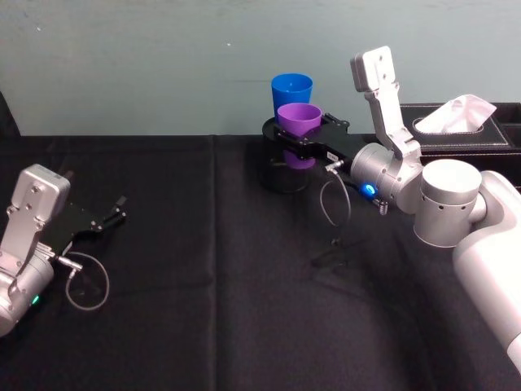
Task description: Pick up one cup with a gripper and tap it against the other cup.
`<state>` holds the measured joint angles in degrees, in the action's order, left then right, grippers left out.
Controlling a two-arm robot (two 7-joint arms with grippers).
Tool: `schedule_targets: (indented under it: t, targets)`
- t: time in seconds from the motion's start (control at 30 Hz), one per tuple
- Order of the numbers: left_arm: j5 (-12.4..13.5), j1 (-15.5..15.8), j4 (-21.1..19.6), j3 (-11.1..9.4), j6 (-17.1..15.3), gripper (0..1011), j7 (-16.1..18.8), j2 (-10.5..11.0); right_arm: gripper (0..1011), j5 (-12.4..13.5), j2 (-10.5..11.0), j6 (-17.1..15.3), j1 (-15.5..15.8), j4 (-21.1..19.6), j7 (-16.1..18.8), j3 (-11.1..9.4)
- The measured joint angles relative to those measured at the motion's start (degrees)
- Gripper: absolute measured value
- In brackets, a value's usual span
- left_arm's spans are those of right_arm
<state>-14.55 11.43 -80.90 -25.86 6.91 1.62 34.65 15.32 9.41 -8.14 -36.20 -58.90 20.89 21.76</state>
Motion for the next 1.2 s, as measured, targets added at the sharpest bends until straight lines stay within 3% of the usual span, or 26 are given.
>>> schedule_targets:
  t: [1.2]
  targets:
    - [0.0,0.0,0.0,0.0,0.0,1000,0.0,0.0,735,0.0,0.0,0.0,0.0,0.0,0.0,0.0]
